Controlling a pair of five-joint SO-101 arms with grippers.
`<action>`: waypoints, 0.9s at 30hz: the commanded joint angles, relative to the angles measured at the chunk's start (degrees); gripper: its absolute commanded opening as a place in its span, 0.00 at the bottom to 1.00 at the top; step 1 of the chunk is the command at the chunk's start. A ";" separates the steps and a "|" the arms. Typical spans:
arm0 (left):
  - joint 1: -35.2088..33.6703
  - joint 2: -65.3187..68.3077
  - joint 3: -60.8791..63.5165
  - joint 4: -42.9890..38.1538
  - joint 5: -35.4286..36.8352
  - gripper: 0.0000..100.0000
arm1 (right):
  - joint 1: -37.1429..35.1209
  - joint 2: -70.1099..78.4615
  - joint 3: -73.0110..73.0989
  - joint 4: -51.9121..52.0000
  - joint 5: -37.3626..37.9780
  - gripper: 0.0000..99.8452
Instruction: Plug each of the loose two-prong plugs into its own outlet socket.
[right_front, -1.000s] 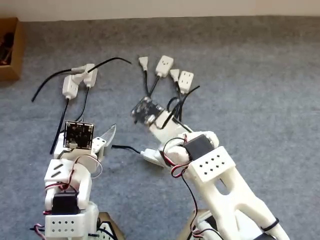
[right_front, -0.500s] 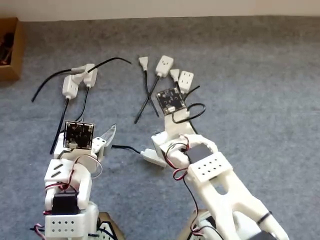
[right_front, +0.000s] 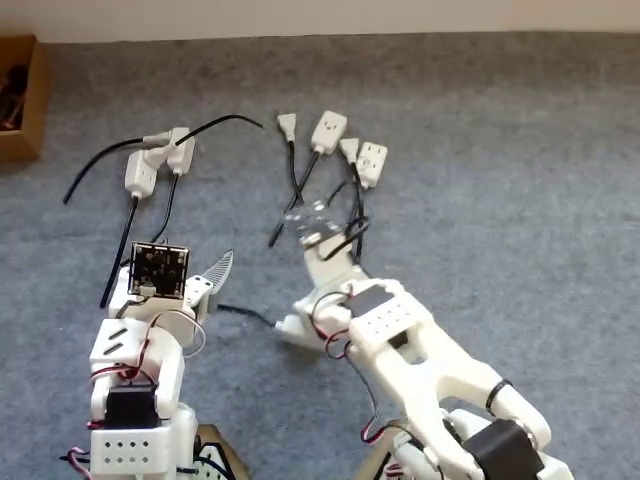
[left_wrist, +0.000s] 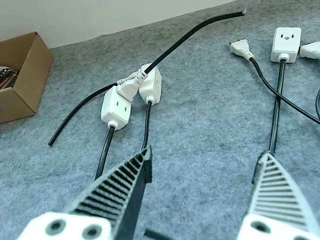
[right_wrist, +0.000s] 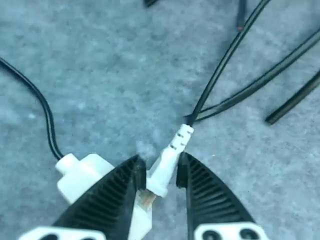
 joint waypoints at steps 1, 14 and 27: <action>-0.13 -0.13 -0.31 -1.32 -0.35 0.31 | -4.62 -6.81 -2.24 5.05 0.62 0.10; -0.66 0.84 -6.55 2.55 0.00 0.31 | 5.67 -15.34 -2.68 14.46 5.98 0.01; 7.43 63.69 -51.38 23.91 -9.23 0.31 | 29.93 -37.05 13.93 12.70 8.44 0.01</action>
